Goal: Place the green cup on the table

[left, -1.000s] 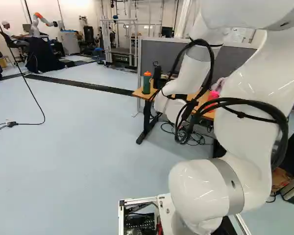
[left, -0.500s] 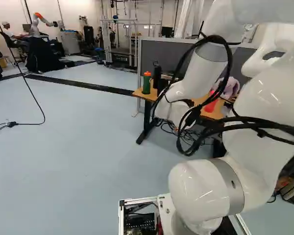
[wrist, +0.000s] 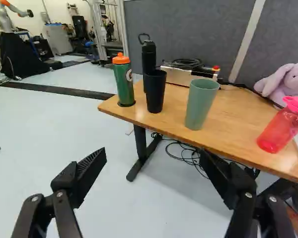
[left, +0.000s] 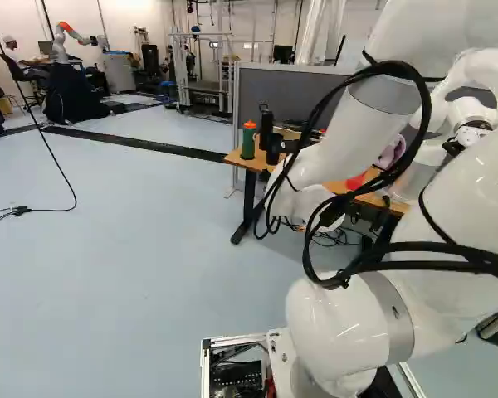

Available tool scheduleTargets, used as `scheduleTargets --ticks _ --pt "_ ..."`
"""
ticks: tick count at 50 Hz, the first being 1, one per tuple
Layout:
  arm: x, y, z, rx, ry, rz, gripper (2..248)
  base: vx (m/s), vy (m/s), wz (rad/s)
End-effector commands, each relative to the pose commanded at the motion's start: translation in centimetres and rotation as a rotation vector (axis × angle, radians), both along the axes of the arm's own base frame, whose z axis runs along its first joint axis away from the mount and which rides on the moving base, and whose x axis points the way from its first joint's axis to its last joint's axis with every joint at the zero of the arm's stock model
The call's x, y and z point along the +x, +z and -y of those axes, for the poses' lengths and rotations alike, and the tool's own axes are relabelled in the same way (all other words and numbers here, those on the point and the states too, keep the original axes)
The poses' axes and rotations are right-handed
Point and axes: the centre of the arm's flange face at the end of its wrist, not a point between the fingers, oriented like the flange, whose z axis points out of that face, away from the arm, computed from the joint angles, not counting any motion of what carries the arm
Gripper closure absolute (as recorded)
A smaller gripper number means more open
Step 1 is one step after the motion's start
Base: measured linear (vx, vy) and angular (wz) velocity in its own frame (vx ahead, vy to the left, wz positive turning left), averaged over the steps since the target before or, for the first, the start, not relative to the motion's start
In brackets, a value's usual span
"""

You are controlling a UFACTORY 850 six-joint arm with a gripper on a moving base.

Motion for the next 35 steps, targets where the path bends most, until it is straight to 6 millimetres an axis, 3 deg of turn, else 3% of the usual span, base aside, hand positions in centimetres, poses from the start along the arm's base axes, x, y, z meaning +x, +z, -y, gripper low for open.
scheduleTargets --ticks 35 --pt "-2.5 -0.3 -0.9 -0.005 0.096 -0.017 3 0.0 0.0 0.0"
